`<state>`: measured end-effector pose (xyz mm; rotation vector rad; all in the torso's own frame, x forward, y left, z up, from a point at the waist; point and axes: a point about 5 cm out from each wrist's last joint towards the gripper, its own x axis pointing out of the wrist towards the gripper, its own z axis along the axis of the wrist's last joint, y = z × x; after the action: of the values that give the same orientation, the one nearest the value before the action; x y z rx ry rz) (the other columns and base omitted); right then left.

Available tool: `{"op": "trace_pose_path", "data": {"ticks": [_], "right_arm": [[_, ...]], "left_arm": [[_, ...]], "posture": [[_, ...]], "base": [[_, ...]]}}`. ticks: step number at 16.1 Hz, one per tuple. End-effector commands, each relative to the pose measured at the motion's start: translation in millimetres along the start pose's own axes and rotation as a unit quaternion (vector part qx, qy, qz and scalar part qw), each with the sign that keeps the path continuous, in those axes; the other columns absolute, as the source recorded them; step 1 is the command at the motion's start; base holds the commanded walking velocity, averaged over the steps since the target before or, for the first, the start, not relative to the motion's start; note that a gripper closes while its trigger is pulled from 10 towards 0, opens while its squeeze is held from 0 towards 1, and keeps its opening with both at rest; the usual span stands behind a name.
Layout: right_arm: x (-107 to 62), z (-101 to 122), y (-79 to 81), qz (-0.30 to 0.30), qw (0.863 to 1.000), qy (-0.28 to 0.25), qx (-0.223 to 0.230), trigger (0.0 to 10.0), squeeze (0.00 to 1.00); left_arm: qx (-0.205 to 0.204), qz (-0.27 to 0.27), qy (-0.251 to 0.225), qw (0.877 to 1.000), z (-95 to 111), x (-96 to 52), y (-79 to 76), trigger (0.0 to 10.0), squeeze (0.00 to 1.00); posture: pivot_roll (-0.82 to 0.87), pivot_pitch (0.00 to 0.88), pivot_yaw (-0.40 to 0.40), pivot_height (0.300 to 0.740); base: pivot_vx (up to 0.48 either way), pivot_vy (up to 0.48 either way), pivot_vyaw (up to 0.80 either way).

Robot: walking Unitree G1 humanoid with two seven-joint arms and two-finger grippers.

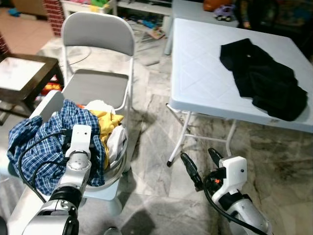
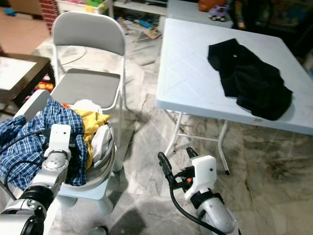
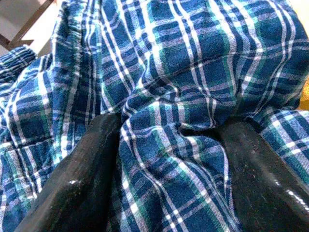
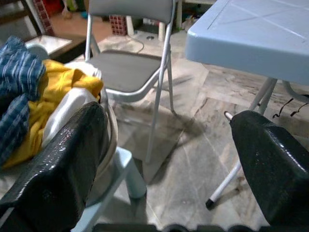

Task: Hang hanger

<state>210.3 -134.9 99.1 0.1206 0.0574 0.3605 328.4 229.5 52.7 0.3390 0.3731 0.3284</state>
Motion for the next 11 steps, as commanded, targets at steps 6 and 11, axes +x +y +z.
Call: {"op": "trace_pose_path", "data": {"ticks": [6, 11], "right_arm": [[0.8, -9.3, -3.8, -0.028, 1.000, 0.014, 0.001, 10.0, 0.00], [1.5, -13.3, -5.0, -0.028, 0.999, 0.024, -0.015, 10.0, 0.00]], "left_arm": [[-0.015, -0.065, 0.007, 0.998, -4.8, -3.2, -7.7, 0.0, 0.00], [0.050, -0.149, -0.019, 0.987, -35.5, -25.2, -11.1, 0.0, 0.00]], "posture": [[0.16, 0.105, -0.117, 0.740], [0.16, 0.108, -0.124, 0.740]], "base": [[0.000, 0.000, 0.00], [0.000, 0.000, 0.00]]}}
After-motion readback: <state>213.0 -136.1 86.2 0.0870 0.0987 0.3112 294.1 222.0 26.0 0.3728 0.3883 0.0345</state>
